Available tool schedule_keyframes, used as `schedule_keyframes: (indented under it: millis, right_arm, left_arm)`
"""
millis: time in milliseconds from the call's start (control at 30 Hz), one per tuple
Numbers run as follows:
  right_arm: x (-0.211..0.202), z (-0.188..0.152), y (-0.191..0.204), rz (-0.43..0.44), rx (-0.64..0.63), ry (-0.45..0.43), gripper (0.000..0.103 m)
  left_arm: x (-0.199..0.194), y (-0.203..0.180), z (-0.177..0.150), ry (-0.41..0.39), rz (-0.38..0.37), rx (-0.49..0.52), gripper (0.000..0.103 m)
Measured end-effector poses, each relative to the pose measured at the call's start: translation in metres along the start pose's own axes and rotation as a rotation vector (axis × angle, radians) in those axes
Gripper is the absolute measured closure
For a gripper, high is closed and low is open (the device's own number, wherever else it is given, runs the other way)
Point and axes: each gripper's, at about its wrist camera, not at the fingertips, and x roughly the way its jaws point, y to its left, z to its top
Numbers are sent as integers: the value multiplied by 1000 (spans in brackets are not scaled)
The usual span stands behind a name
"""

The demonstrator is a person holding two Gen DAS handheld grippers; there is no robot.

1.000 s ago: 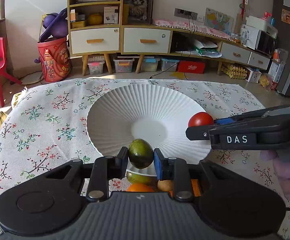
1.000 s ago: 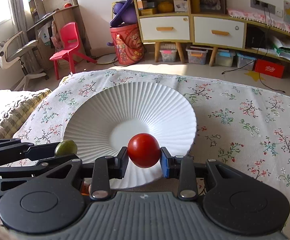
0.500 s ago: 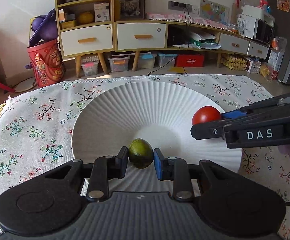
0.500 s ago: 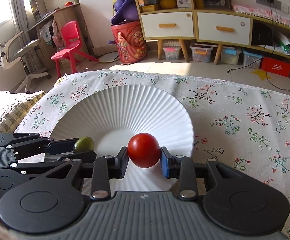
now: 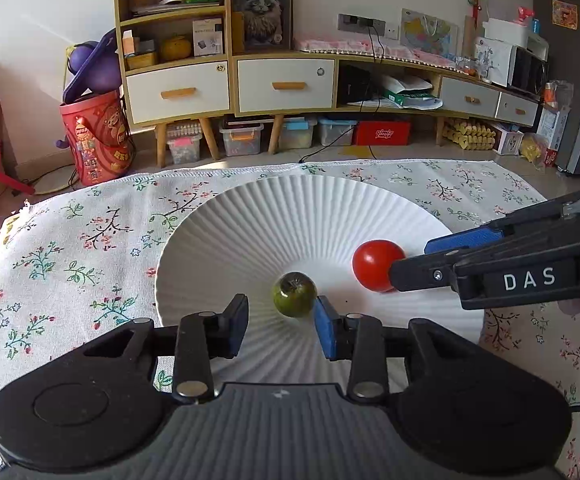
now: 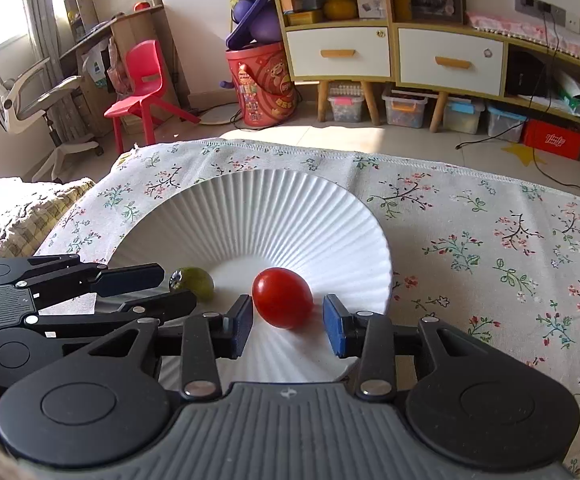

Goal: Organize fruits
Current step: 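Lower both fruits into the bowl and open both tools, then withdraw both tools from the bowl back toward the loose fruit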

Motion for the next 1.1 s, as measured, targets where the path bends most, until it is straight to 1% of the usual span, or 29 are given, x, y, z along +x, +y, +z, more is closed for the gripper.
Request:
schedule_keyframes:
  millis: [67,200,267,333,500,667,933,1000,1100]
  right_arm:
    - [-6,-1,1,-14,0,-11,60]
    - [-19,-3,0,-24,22,-37,51]
    - [-25,-5,-1,-29,25,-51,42]
    - [-30,-8,0,-40,22,-62,36]
    - [-40,-16,4,-58,26,-74,28]
    - [-50,-24,12,-62,23,-94,19]
    - [-58,-43,18,-81,23,-89,11]
    - [-60,-47,19,-91,32,-94,8]
    - [-60,-52,20,-96,35,-93,5]
  left_arm:
    - [-7,0,0,0,3,-2,71]
    - [-19,1,-2,-3,10,-6,61]
    - [-26,3,-3,-6,13,-20,55]
    - [-32,4,-4,-9,18,-34,46]
    - [-48,2,-11,-11,37,-45,31]
    - [-62,5,-23,-2,53,-61,25]
    - [-74,10,-36,-8,70,-82,11]
    - [-76,11,-38,-11,71,-81,11]
    - [-80,13,-47,-24,69,-110,11]
